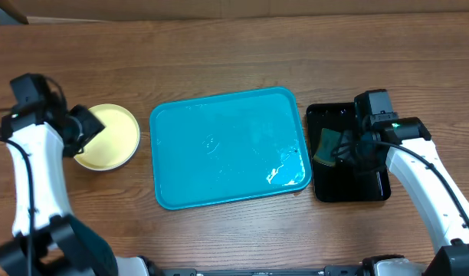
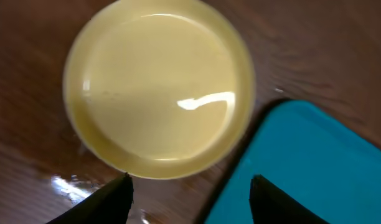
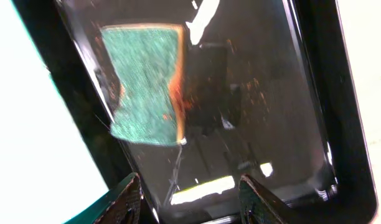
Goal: Clean dirty plates on tray and stack at the side
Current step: 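Release the sponge in the black tray and withdraw both grippers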
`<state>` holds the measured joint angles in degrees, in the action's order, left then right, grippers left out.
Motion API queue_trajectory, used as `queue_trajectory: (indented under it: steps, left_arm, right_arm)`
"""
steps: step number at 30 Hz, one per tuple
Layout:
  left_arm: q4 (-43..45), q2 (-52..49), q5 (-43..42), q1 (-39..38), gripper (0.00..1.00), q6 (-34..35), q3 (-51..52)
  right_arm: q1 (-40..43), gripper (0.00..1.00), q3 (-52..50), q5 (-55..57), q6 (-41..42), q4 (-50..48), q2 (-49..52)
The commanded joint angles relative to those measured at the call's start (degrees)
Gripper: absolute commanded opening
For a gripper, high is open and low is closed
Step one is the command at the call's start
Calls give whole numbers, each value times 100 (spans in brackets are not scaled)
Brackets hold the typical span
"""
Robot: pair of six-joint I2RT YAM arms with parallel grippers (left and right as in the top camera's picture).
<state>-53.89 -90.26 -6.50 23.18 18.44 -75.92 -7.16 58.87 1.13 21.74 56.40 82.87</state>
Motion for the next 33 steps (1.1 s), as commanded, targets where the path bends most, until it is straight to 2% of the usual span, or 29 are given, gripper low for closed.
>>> queue_trajectory:
  steps: [1,4,8,9,10,15,18,24,28,33]
  left_arm:
    - [-122,511,-382,-608,72,-555,-92]
    - [-518,562,-334,-1099,100,-844,-90]
    - [-1414,520,-341,-1458,100,-708,-83]
    - [-1665,520,-341,-1488,100,-660,-81]
    - [-1915,520,-345,-1497,100,-638,-81]
    - [-2717,649,-361,-1497,100,-787,-33]
    - [-2640,962,-361,-1497,100,-857,142]
    - [-1836,2400,-361,-1497,100,-1040,1032]
    - [-1095,3672,-363,-1497,100,-1126,1773]
    - [-603,4944,-363,-1497,100,-1008,2433]
  right_arm:
    - [13,55,116,-566,-629,-332,-90]
    - [22,62,127,-833,-1025,-710,-90]
    - [26,88,166,-761,-1023,-564,-90]
    - [26,98,166,-763,-1019,-450,-92]
    - [26,100,164,-758,-977,-339,-90]
    - [26,100,153,-544,-597,105,-184]
    - [26,100,120,-527,-522,249,-393]
    - [24,100,-229,-404,-525,22,-1554]
    - [9,100,-811,-181,-531,-407,-2903]
    - [11,100,-1178,83,-527,-323,-4199]
